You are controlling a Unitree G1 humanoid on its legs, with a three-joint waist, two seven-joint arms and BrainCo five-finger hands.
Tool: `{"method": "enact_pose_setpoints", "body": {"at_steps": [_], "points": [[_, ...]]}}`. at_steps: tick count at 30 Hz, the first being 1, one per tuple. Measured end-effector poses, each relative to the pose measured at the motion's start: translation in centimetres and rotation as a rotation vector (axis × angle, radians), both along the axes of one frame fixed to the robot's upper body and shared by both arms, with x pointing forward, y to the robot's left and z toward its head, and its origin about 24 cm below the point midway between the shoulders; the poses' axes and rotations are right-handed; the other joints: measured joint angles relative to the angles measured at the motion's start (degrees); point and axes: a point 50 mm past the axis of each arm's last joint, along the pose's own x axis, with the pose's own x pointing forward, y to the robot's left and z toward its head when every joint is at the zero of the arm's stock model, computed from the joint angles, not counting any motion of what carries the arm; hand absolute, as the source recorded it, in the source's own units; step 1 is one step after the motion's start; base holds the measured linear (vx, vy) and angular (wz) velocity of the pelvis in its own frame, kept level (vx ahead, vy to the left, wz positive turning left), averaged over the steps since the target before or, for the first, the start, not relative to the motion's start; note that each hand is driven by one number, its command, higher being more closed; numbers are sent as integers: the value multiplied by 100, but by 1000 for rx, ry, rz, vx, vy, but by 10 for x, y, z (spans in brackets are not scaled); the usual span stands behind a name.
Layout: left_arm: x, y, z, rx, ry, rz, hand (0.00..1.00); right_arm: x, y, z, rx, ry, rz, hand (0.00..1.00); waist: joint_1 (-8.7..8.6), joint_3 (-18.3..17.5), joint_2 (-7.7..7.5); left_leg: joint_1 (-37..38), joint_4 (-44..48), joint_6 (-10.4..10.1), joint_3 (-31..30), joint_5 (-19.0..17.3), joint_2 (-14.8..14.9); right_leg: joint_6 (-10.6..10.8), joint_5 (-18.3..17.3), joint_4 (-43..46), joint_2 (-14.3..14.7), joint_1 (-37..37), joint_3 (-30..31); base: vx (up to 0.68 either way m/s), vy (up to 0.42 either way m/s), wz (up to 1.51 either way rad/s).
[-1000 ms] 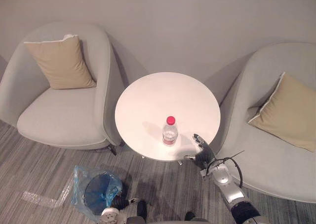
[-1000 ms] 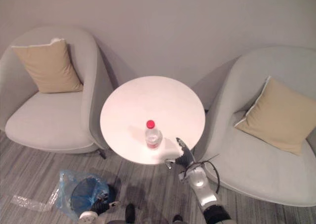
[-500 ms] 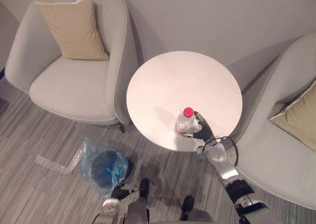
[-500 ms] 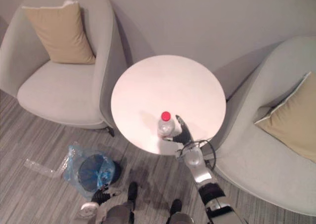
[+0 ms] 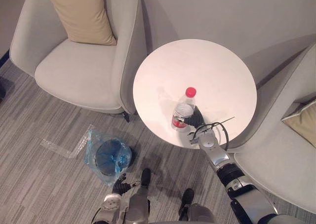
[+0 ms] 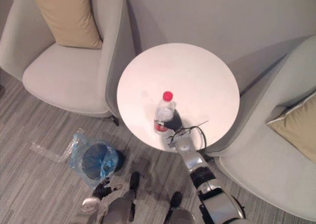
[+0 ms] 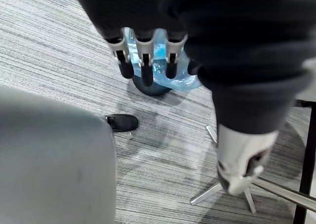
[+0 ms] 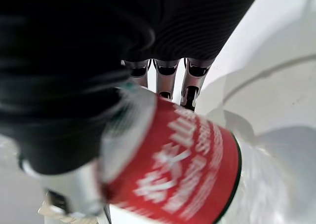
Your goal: Gather rubbish on tea table into small bin, then transfer packed bag to large trash can.
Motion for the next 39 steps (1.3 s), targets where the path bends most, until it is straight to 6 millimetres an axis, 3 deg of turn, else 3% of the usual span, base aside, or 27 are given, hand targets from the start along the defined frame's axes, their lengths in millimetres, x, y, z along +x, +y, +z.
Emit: {"method": "enact_pose_setpoints", "body": {"at_steps": [7, 13, 17, 22, 27, 28, 30, 33, 37, 39], "points": [[-2, 1, -1, 7, 16, -10, 0, -38, -12, -1, 97, -51, -22, 100, -130, -5, -8, 106, 2, 0, 46, -1, 9, 2, 1, 40, -8, 68, 193, -3, 6, -3], [-6, 1, -4, 26, 52, -44, 0, -75, -29, -20, 105, 5, -55, 100, -271, -42, -64, 400, -1, -1, 504, -13, 68, 8, 0, 49, 5, 114, 683, -72, 7, -39], [-17, 2, -9, 37, 104, -54, 0, -99, -32, -39, 90, 81, -60, 100, -361, -338, -127, 510, -2, -15, 816, -46, 154, 12, 21, 65, 67, 31, 1027, -73, 1, -40], [-22, 0, -12, 37, 133, -108, 0, -107, -31, -45, 106, 105, -83, 100, -499, -527, -170, 451, 72, -10, 1093, -68, 197, 45, -63, 600, 44, -433, 1322, -65, 2, -37], [-18, -6, -11, 30, 123, -129, 0, -114, -45, -36, 82, 59, -150, 100, -543, -572, -107, -166, 660, 67, 763, -225, 231, 176, -291, 1106, -12, -656, 1418, -72, 9, 38], [-19, -4, -11, 34, 125, -125, 0, -115, -43, -34, 94, 50, -155, 100, -563, -597, -153, -215, 731, 55, 634, -212, 214, 172, -586, 1636, -5, -742, 1623, 4, -35, 69], [-15, 2, -9, 50, 112, -120, 0, -114, -39, -33, 119, 45, -160, 100, -497, -715, -323, -485, 991, -25, 487, -179, 166, 207, -794, 1508, 35, -665, 1834, -20, -98, 50], [-15, -9, -10, 21, 108, -121, 0, -106, -40, -26, 108, 11, -155, 100, -339, -741, -44, -685, 1076, -112, 377, -75, 409, -27, -547, 883, 313, -471, 1676, -115, -105, 8], [-15, -16, -11, -7, 108, -105, 0, -106, -40, -27, 109, 8, -175, 100, -304, -671, 147, -660, 1065, -239, 246, 54, 561, -154, -441, 874, 529, -376, 1571, -104, -76, 11], [-18, -16, -12, -15, 113, -94, 0, -107, -42, -34, 105, 39, -192, 100, -333, -647, 204, -605, 894, -268, 273, 409, 581, -212, -457, 1025, 575, -403, 1474, -116, -75, 25]]}}
